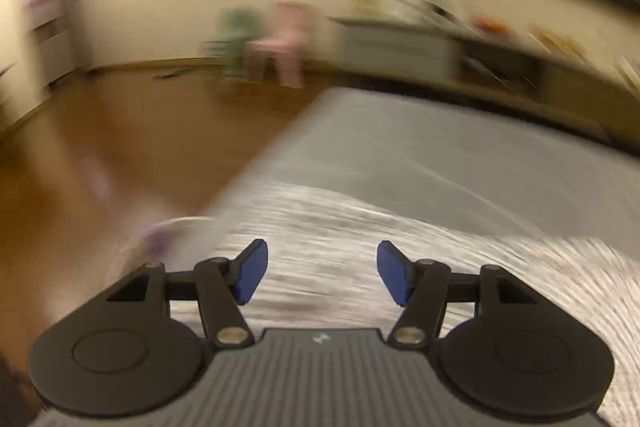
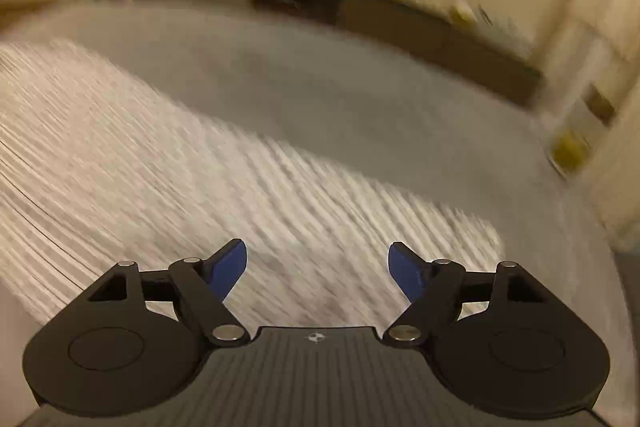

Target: Fold clothes

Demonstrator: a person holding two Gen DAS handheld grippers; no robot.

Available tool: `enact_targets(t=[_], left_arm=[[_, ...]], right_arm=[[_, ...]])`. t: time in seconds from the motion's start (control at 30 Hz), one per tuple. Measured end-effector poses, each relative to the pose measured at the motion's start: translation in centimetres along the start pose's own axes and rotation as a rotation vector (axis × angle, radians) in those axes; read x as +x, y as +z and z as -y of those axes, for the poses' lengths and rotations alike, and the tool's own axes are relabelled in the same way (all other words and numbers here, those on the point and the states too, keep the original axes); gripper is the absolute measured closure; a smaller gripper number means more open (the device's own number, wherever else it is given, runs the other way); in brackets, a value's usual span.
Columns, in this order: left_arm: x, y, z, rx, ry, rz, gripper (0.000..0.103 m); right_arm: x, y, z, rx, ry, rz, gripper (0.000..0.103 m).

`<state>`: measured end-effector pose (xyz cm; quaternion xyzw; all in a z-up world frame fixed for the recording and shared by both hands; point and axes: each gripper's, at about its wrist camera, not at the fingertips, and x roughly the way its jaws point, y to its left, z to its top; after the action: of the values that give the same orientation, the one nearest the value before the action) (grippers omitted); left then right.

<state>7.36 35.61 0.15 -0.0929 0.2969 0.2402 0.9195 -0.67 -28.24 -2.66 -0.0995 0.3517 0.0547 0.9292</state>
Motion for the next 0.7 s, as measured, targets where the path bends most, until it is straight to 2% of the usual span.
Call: enact_targets(t=[0.07,0.13,0.23,0.33,0.4,0.53,0.6,0.67,0.7], left_arm=[[-0.2,0.2,-6.2,-0.22,0.018,0.002,0.042],[0.2,-0.2,-10.4,-0.358,-0.014,-0.022,0.042],[2.3,-1.1,-12.7,-0.391,-0.037,-0.091,0.043],[3.5,-1.3,-13.4,-0.421,-0.128,-0.134,0.043],[4.1,-1.1,-13.5,-0.419,-0.174,-0.146,0.043],[4.6,-1.4,-12.0,-0.313,-0.199,-0.137,0.043],[5.2,-1.6,-12.0,-0.303,-0.21,-0.137,0.044],[5.9,-1.9,-12.1,-0.319,-0.234,-0.15,0.045],[6.2,-2.1,-12.3,-0.328,-0.242,-0.156,0.045]], right_arm=[[-1.1,2.6,-4.2,-0.055,0.097,0.071,0.022],[-1.6,5.6,-9.7,-0.142,0.21,0.122,0.022],[-0.9,10.9,-19.6,-0.265,0.386,0.165,0.023],[0.9,16.5,-29.5,-0.35,0.545,0.201,0.023],[3.1,19.4,-35.6,-0.389,0.582,0.21,0.023],[8.4,23.7,-45.3,-0.444,0.61,0.182,0.02],[11.7,25.4,-48.4,-0.451,0.604,0.149,0.017],[15.0,26.6,-50.0,-0.448,0.6,0.073,0.017],[16.6,27.2,-50.7,-0.445,0.597,0.026,0.03]])
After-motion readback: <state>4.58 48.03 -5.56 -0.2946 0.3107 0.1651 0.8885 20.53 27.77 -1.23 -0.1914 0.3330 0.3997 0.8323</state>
